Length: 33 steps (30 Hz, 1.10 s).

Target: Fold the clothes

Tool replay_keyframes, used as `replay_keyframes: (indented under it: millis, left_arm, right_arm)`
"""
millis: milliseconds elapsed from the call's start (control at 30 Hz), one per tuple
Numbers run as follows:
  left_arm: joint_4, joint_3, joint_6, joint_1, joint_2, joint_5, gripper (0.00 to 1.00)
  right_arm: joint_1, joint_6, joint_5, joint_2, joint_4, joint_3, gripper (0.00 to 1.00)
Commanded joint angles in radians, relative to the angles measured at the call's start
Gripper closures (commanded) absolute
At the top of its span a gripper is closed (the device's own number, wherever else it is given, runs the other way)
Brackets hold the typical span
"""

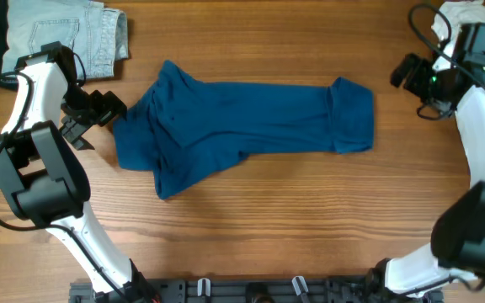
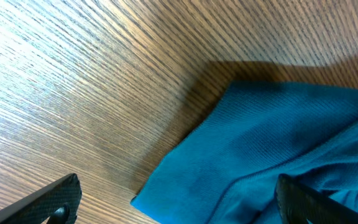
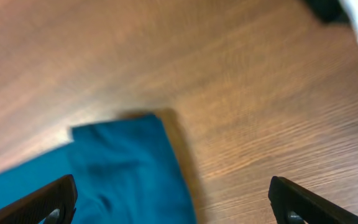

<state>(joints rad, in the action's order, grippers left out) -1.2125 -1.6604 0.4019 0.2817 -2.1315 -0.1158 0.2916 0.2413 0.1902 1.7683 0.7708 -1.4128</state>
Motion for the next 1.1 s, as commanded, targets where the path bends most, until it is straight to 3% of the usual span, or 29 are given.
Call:
replay_keyframes:
  millis: [0,200,400,567,667,800,900,967,1067]
  left_arm:
    - [0.000,0.005,-0.005,-0.005,0.020,0.013,0.00]
    - [-0.004,0.005,-0.005,-0.005,0.020,0.013,0.00]
    - [-0.006,0.005,-0.005,-0.005,0.020,0.013,0.00]
    - [-0.003,0.005,-0.005,-0.005,0.020,0.013,0.00]
    - [-0.003,0.005,-0.005,-0.005,0.020,0.013,0.00]
    - [-0.003,0.005,-0.005,-0.005,0.020,0.013,0.00]
    - [-0.003,0.005,-0.005,-0.005,0.020,0.013,0.00]
    - [-0.004,0.005,-0.006,-0.005,0.020,0.013,0.00]
    - [-0.004,0.005,-0.005,-0.005,0.020,0.013,0.00]
  right_arm:
    - [0.039,-0.158,0.247,0.146,-0.002,0.034,0.01]
    - [0.070,-0.254,0.492,0.342,-0.027,0.034,0.03]
    - [0.066,-0.264,0.492,0.414,-0.026,0.034,0.03]
    - [0.040,-0.238,0.492,0.417,-0.025,0.047,0.10]
    - [0.014,-0.237,0.491,0.417,-0.027,0.056,0.22]
    - [-0.031,-0.214,0.479,0.417,-0.034,0.069,0.50]
    - [-0.048,-0.174,0.406,0.417,-0.041,0.069,0.81]
    - [-0.047,-0.125,0.362,0.417,-0.048,0.069,0.96]
    - [-0.029,-0.107,0.351,0.406,-0.060,0.066,0.96]
